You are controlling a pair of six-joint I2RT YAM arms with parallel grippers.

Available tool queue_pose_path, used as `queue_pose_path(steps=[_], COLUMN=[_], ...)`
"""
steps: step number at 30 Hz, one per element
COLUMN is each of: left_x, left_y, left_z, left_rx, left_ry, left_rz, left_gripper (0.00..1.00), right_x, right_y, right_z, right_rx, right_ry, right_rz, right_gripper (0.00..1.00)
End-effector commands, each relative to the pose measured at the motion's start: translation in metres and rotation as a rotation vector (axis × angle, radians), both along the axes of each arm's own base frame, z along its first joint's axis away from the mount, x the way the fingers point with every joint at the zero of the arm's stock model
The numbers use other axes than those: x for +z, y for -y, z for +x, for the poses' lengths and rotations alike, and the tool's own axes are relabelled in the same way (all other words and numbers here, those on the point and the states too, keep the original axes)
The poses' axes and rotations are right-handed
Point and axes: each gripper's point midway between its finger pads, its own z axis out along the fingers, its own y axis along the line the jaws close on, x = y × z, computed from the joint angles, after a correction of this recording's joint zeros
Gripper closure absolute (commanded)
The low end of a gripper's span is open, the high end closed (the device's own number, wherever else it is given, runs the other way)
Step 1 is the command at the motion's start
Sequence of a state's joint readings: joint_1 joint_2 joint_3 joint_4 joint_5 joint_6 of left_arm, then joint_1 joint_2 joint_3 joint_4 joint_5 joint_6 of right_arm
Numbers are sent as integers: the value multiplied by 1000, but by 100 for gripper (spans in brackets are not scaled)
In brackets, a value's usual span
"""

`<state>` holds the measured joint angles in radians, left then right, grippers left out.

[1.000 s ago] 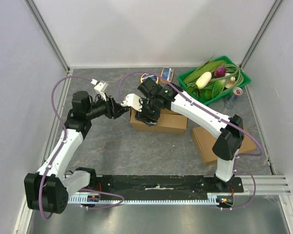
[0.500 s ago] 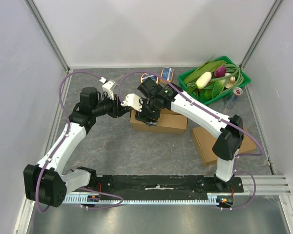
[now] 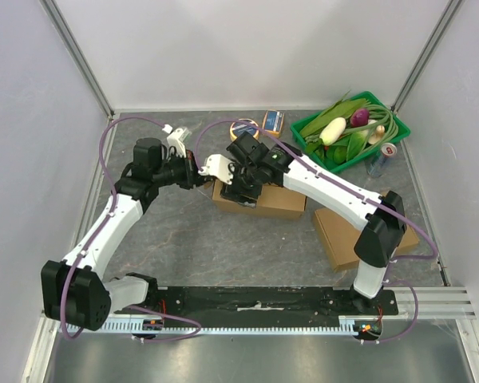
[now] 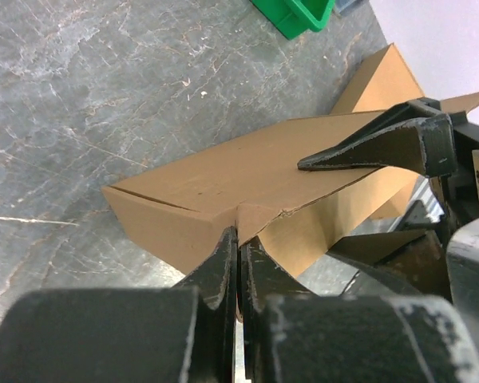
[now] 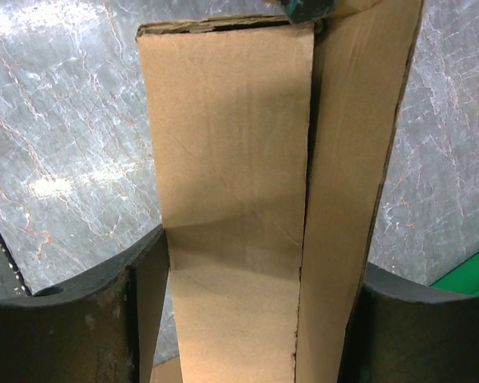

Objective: Fold the paper box

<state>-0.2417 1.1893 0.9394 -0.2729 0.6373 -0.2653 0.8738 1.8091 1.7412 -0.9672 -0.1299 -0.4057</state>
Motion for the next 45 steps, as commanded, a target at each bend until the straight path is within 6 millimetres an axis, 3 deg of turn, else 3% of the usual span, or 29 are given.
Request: queue_pose_path(steps=[1,5,12,15,17,24,28,35,45], left_x=[39,42,72,70,61,83,81,83,112], left_y=[22,22,23,26,27,25,26,32,26], left_z=[-4,-1,1,2,1,12,17,17,32], left_rx=[-9,48,87,97,96,130,116,93,76], left_ry=[-77,-126,-131,-121,-139,-78,-95,-120,-107], left_rz=[-193,-221,-268,-249,-215,-142,-103,-142,-206], left_gripper=[98,98,98,98,98,98,98,98,98], right_x=[-30,-24,-36,-38,-42,-44,-41,-48,-54], right_y=[-12,-23,-15,-14,-12,-9,-5,-3,0], right_z=[-2,-7,3,5,6,15,24,23,24], right_rx=[-23,27,17,17,15,-14,-30,-23,-24], right_ry=[-85,-153,-210,-230,-234,-194,-147,-153,-148], right_rz=[30,93,74,84,77,61,49,34,9], right_gripper=[30,31,35,34,32,16,9,7,7])
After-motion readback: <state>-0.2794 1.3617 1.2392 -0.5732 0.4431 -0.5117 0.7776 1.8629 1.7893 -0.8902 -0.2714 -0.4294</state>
